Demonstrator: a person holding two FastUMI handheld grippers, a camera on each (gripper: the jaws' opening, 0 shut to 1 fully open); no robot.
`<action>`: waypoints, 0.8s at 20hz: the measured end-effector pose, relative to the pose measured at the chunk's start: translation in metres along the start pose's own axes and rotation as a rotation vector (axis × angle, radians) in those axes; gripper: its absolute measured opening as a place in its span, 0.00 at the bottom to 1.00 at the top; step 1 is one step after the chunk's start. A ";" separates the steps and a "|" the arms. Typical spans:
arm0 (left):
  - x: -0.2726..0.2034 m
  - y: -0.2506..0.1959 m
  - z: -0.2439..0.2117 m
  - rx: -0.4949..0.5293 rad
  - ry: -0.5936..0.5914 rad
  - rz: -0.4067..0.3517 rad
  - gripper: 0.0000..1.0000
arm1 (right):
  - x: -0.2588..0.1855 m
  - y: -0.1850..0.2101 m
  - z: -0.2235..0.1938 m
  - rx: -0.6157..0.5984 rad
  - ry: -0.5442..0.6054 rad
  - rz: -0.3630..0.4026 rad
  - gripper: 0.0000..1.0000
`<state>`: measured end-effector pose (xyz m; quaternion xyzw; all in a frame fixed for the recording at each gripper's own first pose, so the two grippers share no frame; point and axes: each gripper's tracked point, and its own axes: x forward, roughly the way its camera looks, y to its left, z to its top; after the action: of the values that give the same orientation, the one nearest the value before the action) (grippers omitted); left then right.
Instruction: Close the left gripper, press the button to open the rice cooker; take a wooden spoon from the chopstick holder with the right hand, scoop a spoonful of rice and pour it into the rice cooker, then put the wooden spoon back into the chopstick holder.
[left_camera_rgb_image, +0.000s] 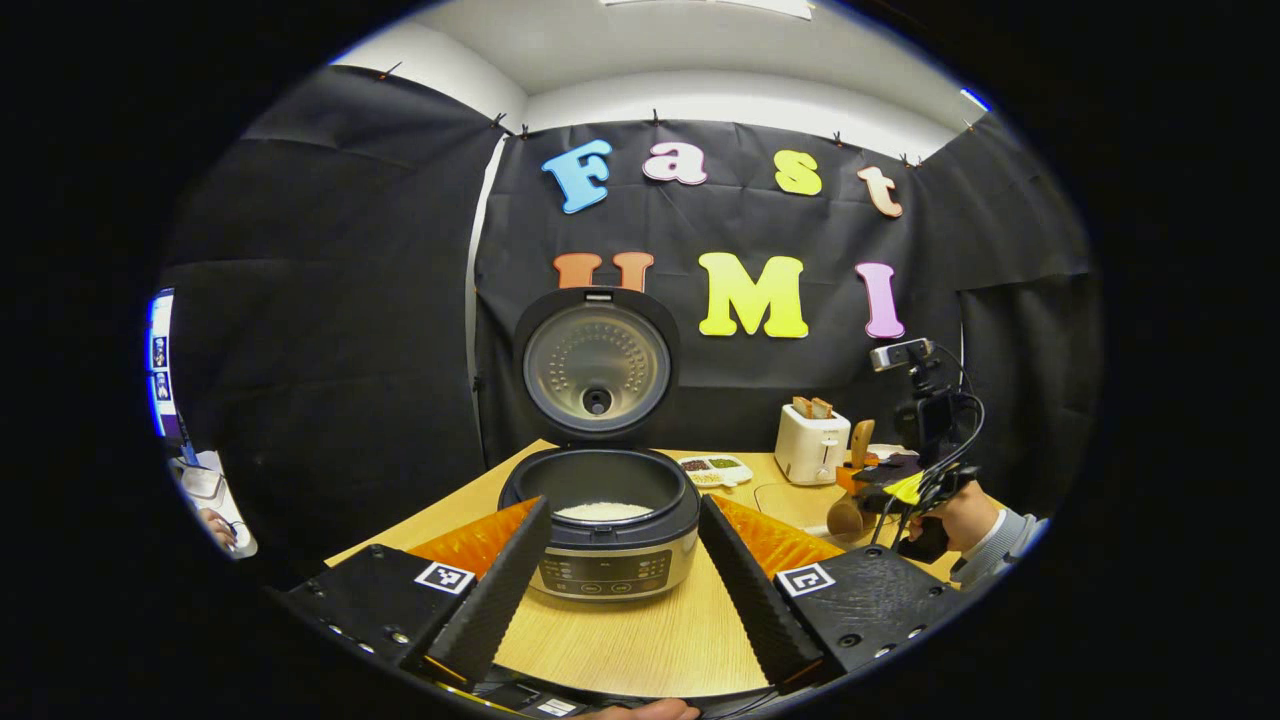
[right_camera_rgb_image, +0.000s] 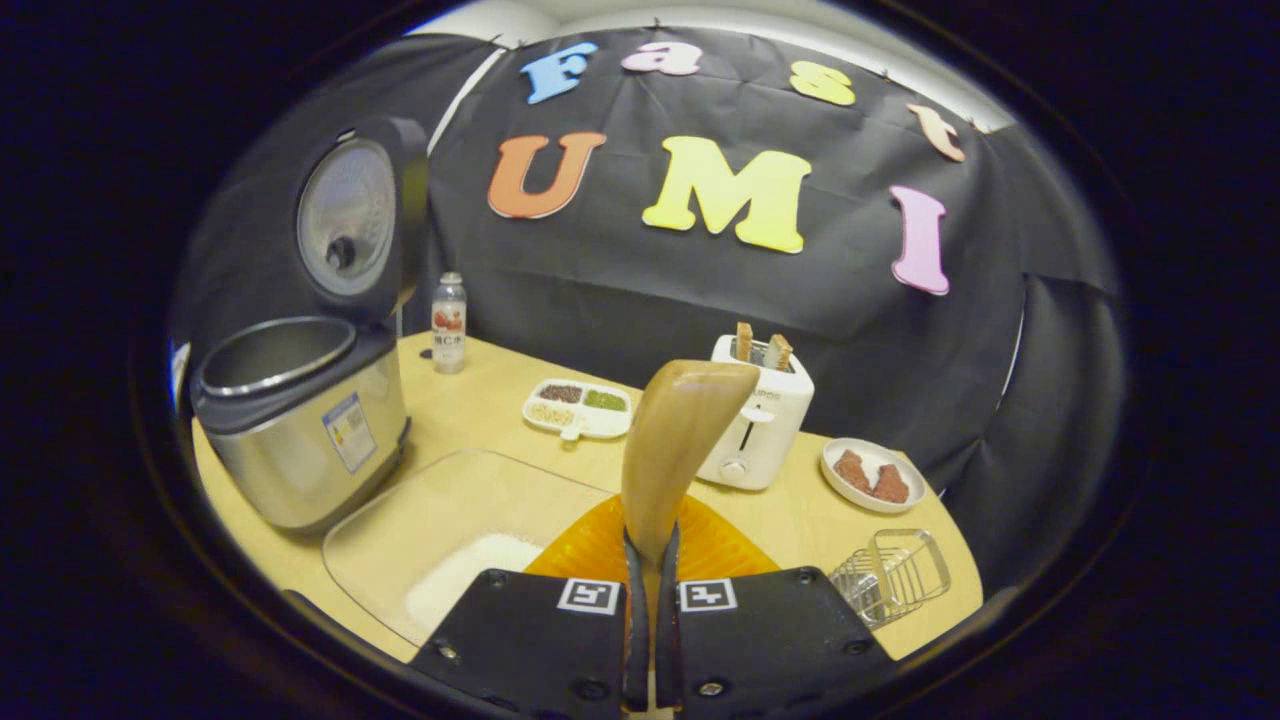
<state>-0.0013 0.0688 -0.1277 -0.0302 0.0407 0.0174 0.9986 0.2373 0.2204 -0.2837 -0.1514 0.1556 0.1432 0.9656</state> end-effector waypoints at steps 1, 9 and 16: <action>0.001 -0.002 -0.002 -0.003 0.003 -0.008 0.94 | 0.000 0.002 -0.006 -0.011 0.006 0.002 0.08; 0.007 -0.004 -0.009 -0.003 0.020 -0.025 0.94 | -0.026 0.020 -0.021 0.184 0.053 0.031 0.08; 0.009 -0.001 -0.011 -0.002 0.018 -0.020 0.95 | -0.023 0.028 -0.017 0.415 0.032 0.011 0.08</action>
<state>0.0064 0.0674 -0.1397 -0.0315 0.0493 0.0071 0.9983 0.2027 0.2347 -0.2978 0.0493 0.1980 0.1108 0.9727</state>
